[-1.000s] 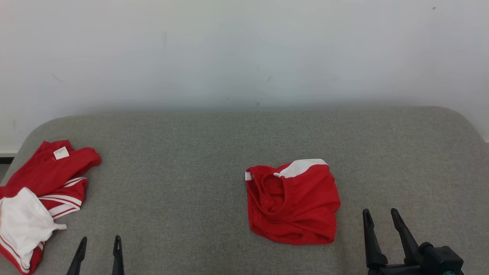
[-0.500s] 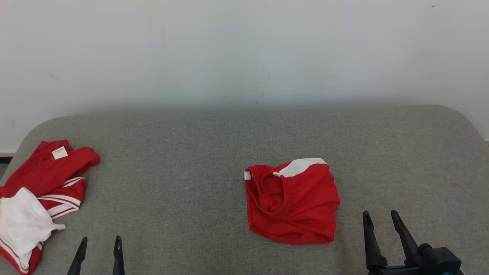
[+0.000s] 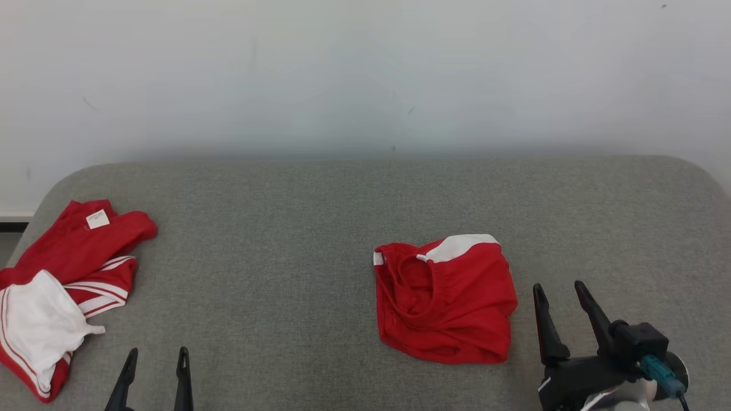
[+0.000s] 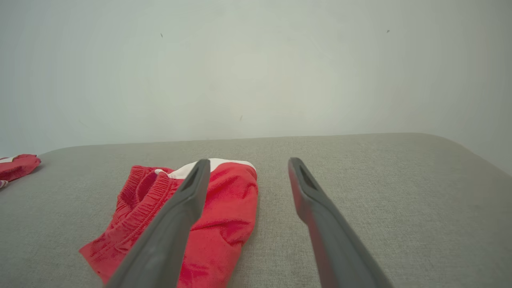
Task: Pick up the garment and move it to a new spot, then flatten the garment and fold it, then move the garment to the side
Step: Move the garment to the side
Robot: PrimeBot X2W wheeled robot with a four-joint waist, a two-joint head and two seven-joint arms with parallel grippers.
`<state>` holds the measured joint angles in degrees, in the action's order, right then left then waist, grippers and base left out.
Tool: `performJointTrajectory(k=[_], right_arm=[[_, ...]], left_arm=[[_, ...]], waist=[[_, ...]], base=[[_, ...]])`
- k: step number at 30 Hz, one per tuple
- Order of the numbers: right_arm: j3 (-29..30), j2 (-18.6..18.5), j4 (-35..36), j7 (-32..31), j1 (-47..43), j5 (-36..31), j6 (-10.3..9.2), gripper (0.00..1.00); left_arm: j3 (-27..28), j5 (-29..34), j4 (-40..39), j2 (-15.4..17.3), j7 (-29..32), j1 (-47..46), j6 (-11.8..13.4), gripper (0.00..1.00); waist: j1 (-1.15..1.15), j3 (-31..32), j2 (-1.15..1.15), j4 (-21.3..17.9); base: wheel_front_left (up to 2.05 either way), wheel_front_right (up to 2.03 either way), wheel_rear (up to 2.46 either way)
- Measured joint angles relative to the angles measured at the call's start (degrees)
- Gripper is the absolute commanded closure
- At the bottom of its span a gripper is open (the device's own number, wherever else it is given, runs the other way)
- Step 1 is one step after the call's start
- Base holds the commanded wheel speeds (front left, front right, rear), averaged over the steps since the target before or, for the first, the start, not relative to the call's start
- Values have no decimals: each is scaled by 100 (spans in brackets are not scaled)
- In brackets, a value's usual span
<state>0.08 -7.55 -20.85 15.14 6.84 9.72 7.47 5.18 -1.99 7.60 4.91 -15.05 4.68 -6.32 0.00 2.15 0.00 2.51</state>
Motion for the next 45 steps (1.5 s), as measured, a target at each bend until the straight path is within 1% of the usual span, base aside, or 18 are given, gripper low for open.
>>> performJointTrajectory(k=[4,7,13,15,18,19,22,23,24,25,26,29,33,39,42,45], right_arm=[[-22,-164,-667,-79,541,-24,0,0],[-97,-264,-1238,-261,954,-23,0,0],[-282,-437,-2399,-412,1732,91,0,0],[-322,-455,-2800,-457,1905,143,0,0],[-474,-420,-3204,-401,2095,352,0,0],[-474,-420,-3204,-401,2095,352,0,0],[-656,-359,-3543,-358,2241,497,0,0],[-710,-339,-3643,-357,2268,569,0,5],[-767,-319,-3742,-364,2291,642,0,42],[-820,-299,-3813,-367,2321,722,0,77],[-890,-300,-3890,-390,2371,766,0,100],[-1063,-309,-4008,-393,2445,932,4,100],[-1388,-500,-4078,-296,2628,1074,13,100],[-2046,-916,-3932,-314,3150,1149,11,100],[-2405,-1201,-3831,-419,3428,1268,11,100],[-2605,-1540,-3747,-508,3825,1468,11,100]], left_arm=[[-98,-1,18,-16,0,-49,-16,0],[-196,-1,25,-48,0,-129,-20,0],[-346,-57,55,-98,0,-405,-24,0],[-380,-63,81,-101,0,-471,-25,0],[-427,-77,108,-119,0,-557,-30,0],[-427,-77,108,-119,0,-557,-30,0],[-423,-80,133,-120,0,-599,-31,0],[-426,-80,146,-123,0,-602,-31,0],[-425,-79,157,-125,0,-611,-32,0],[-419,-79,163,-127,0,-625,-32,0],[-414,-79,170,-127,0,-642,-32,0],[-401,-78,182,-132,0,-682,-32,0],[-355,-80,162,-136,0,-686,-31,0],[-369,-99,92,-134,0,-745,-60,0],[-419,-94,43,-126,0,-882,-74,0],[-474,-81,-45,-91,0,-1055,-75,0]], waist=[[0,-52,0,125],[0,-120,0,230],[-1,-404,0,390],[-1,-504,0,446],[-1,-639,-1,528],[-1,-639,-1,528],[-1,-743,0,590],[-1,-768,0,604],[-1,-788,0,616],[-1,-801,0,623],[-1,-808,0,624],[0,-802,0,603],[0,-798,0,506],[0,-908,0,285],[0,-1037,0,169],[0,-1221,0,50]], base=[[0,0,0],[0,0,0],[0,0,0],[0,0,0],[0,0,0],[0,0,0],[0,0,0],[0,0,0],[0,0,0],[0,0,0],[0,0,0],[0,0,0],[0,0,0],[0,0,0],[0,0,0],[0,0,0]])
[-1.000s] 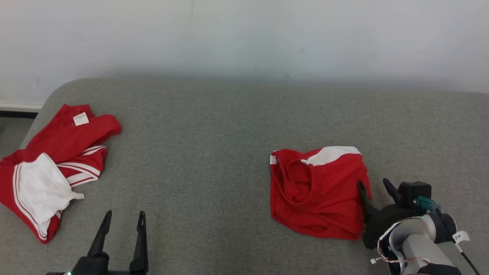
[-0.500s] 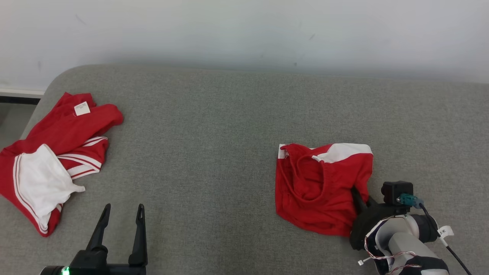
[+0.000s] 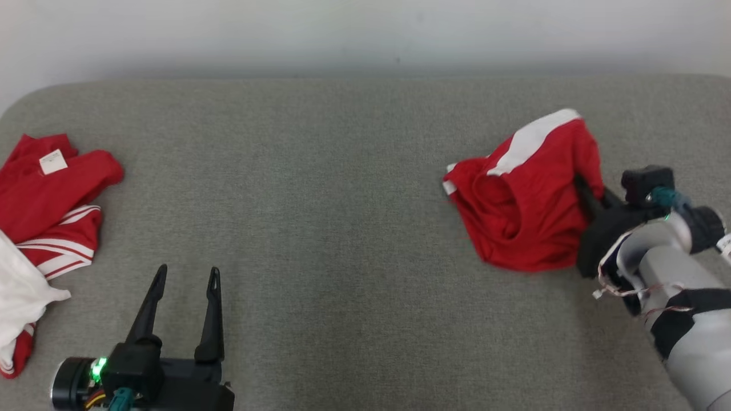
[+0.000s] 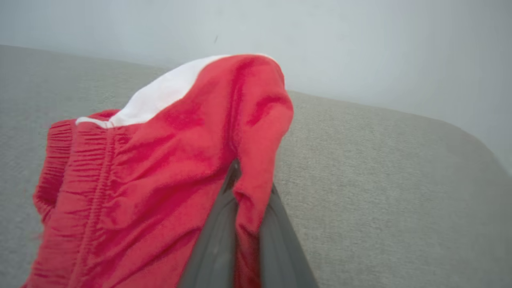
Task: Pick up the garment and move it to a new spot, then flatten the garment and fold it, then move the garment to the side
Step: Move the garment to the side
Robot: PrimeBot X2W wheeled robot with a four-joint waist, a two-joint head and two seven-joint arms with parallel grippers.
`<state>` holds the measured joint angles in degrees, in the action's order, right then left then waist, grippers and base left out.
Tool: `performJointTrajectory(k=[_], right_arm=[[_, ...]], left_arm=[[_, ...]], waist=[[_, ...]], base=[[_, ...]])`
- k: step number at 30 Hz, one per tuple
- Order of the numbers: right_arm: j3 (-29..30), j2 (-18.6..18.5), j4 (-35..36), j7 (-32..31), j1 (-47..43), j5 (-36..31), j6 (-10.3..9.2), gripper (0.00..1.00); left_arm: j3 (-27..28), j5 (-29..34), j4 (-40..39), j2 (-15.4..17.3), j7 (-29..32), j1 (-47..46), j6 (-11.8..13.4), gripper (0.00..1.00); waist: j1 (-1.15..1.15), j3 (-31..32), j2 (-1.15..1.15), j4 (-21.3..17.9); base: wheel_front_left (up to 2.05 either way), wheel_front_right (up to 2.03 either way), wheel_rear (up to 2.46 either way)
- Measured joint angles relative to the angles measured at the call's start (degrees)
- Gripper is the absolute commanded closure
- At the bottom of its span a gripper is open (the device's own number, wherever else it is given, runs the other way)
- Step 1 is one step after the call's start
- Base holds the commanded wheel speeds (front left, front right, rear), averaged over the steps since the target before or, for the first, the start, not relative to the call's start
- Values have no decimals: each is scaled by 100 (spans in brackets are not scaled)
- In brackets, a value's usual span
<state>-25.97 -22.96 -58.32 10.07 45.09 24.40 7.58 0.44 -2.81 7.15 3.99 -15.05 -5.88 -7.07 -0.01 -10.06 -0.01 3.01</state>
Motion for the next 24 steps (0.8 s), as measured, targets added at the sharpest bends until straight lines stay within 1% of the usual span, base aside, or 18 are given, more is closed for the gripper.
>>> performJointTrajectory(k=[2,5,11,15,19,24], right_arm=[[-177,-212,31,-70,257,93,-1,100],[-425,-512,43,-133,582,193,0,100],[-815,-1063,-2,-149,1218,388,0,100],[-1038,-1284,-70,-138,1552,435,0,100],[-1193,-1494,-169,-89,1941,446,0,100],[-1324,-1656,-302,13,2446,424,0,100]], left_arm=[[-52,20,-69,19,0,-129,-3,0],[-118,20,-149,158,0,-410,-7,0],[-271,96,-419,324,0,-698,-9,0],[-309,131,-717,399,0,-775,-29,0],[-230,145,-1034,498,0,-834,1,0],[-183,234,-1273,657,0,-849,5,0]], waist=[[0,-150,0,-78],[0,-403,0,-185],[-1,-926,0,-396],[0,-1250,-1,-552],[0,-1559,0,-726],[0,-1927,-1,-949]], base=[[0,0,0],[0,0,0],[0,0,0],[0,0,0],[0,0,0],[0,0,0]])
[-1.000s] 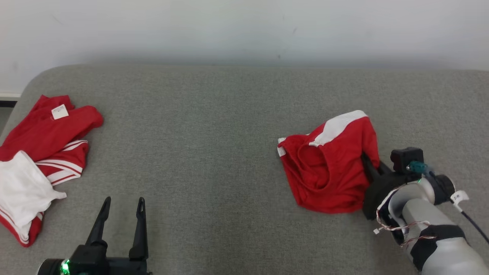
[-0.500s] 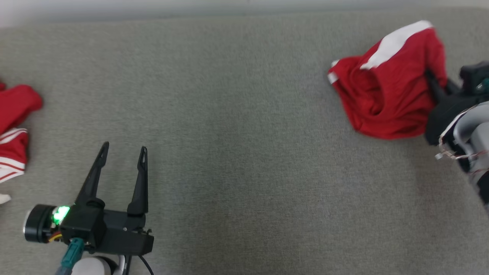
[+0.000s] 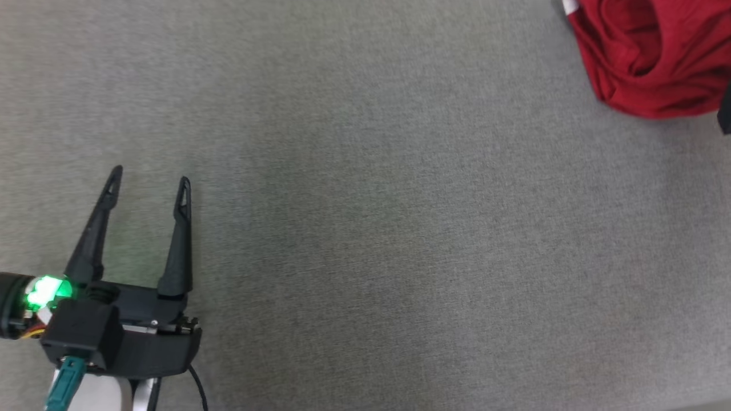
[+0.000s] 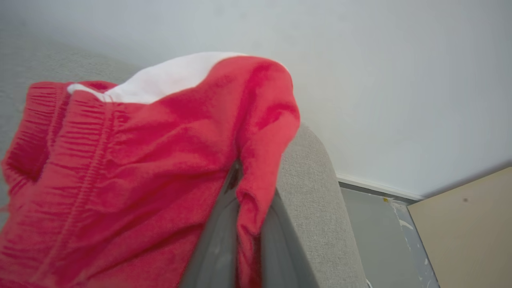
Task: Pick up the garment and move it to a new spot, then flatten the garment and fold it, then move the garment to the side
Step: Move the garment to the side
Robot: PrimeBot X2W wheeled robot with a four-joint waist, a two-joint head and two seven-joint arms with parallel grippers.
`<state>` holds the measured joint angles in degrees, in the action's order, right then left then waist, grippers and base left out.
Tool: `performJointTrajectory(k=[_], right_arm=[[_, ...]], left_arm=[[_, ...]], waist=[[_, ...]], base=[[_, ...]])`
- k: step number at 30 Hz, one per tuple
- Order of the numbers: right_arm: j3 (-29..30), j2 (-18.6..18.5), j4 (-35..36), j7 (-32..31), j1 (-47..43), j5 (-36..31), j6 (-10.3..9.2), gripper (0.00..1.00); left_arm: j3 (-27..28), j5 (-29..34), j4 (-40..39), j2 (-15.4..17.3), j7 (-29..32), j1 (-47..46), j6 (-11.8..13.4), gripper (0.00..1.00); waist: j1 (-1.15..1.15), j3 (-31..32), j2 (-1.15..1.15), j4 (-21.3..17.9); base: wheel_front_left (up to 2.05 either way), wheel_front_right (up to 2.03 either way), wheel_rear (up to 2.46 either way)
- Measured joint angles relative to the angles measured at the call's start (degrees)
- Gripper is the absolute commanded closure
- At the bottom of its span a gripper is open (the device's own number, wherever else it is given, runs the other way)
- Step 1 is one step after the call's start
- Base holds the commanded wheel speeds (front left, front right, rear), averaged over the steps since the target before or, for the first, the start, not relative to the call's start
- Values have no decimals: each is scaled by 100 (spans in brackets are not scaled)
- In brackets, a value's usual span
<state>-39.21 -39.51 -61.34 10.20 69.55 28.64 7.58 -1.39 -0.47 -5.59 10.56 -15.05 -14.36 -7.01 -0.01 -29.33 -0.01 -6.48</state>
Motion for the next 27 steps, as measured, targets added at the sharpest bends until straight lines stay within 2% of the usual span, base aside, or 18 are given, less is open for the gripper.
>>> performJointTrajectory(k=[10,19,21,22,27], right_arm=[[-291,-70,-321,197,730,-218,0,100],[-452,-127,-698,291,1185,-408,0,100],[-493,-121,-755,309,1269,-479,0,51],[-498,-119,-789,327,1294,-491,0,0],[-493,-90,-994,336,1357,-566,0,0]], left_arm=[[38,81,-387,167,0,-20,97,0],[16,93,-570,211,0,-25,159,0],[13,93,-580,215,-1,-24,197,0],[9,93,-582,215,-1,-24,198,0],[1,83,-557,221,0,-23,245,0]], waist=[[0,-526,0,-442],[1,-733,1,-512],[1,-741,1,-503],[1,-740,1,-501],[1,-693,1,-501]], base=[[0,0,0],[0,0,0],[0,0,0],[0,0,0],[0,0,0]])
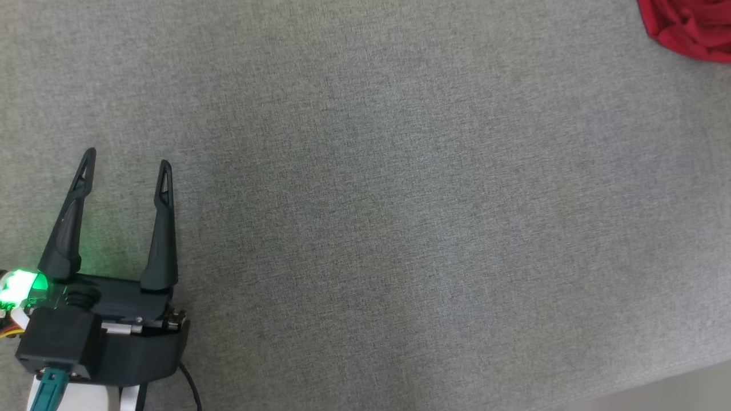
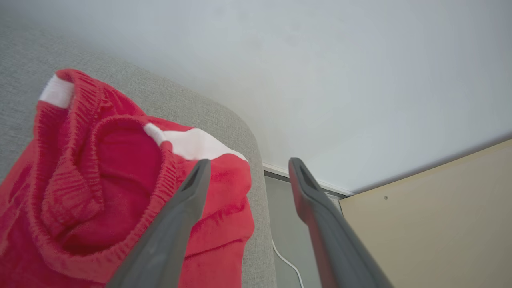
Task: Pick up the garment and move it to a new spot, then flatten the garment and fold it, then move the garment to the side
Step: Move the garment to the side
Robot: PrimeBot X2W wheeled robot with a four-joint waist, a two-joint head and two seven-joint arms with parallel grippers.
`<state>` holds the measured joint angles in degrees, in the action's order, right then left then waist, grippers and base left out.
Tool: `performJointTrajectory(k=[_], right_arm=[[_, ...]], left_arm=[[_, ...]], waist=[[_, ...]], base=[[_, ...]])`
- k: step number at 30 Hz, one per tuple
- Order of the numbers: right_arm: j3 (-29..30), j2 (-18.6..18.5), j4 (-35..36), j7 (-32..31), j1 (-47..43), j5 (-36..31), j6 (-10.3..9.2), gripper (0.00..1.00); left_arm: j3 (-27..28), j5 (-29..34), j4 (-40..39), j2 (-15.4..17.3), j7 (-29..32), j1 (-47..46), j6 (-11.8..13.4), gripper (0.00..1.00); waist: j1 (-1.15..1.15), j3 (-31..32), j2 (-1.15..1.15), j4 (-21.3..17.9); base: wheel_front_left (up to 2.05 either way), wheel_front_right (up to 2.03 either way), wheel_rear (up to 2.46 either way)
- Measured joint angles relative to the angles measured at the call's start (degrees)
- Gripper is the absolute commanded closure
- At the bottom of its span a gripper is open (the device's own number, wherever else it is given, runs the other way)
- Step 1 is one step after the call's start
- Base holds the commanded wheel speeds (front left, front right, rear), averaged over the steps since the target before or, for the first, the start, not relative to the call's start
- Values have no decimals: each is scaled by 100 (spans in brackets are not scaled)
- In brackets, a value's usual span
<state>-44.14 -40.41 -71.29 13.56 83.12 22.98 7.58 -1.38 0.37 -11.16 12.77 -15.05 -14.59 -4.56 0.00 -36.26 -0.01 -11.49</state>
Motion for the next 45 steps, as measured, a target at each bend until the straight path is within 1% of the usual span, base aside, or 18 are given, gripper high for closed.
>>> performJointTrajectory(k=[3,6,10,13,16,19,22,23,29,32,37,42,45], right_arm=[[15,27,-38,53,16,-94,0,0],[174,23,-9,116,2,-88,0,0],[380,67,220,141,-187,-8,0,0],[666,109,731,148,-496,20,0,0],[1023,144,1361,156,-1004,52,0,0],[1567,236,1996,157,-1631,-49,-1,0],[2162,469,2492,157,-2420,-191,0,0],[2486,639,2775,156,-2909,-314,-1,0],[3297,1158,3544,156,-4164,-656,-1,0],[3589,1415,3899,156,-4712,-768,-1,0],[3971,1752,4422,157,-5556,-855,-1,0],[4240,2058,4798,157,-6320,-862,-1,0],[4309,2267,5042,156,-6708,-905,-1,0]], left_arm=[[4,-37,79,-14,0,10,13,0],[22,-96,162,-77,0,59,76,0],[87,-207,255,-136,0,186,135,0],[172,-280,367,-176,0,366,163,0],[266,-350,482,-209,0,599,191,0],[379,-422,570,-277,0,858,214,0],[421,-444,651,-331,0,1096,212,0],[463,-460,726,-350,0,1183,212,0],[422,-509,937,-488,1,1346,155,0],[402,-548,1073,-553,0,1371,146,0],[374,-569,1338,-623,0,1490,60,0],[408,-552,1521,-633,0,1670,62,0],[525,-554,1550,-639,0,1721,110,0]], waist=[[0,95,0,0],[0,257,0,10],[0,477,0,29],[0,740,0,55],[0,1034,1,84],[1,1336,2,115],[1,1643,2,157],[1,1847,2,191],[2,2424,2,331],[2,2681,2,426],[2,3052,2,609],[2,3377,2,777],[2,3529,2,861]], base=[[0,0,0],[0,0,0],[0,0,0],[0,0,0],[0,0,0],[0,0,0],[0,0,0],[0,0,0],[0,0,0],[0,0,0],[0,0,0],[0,0,0],[0,0,0]])
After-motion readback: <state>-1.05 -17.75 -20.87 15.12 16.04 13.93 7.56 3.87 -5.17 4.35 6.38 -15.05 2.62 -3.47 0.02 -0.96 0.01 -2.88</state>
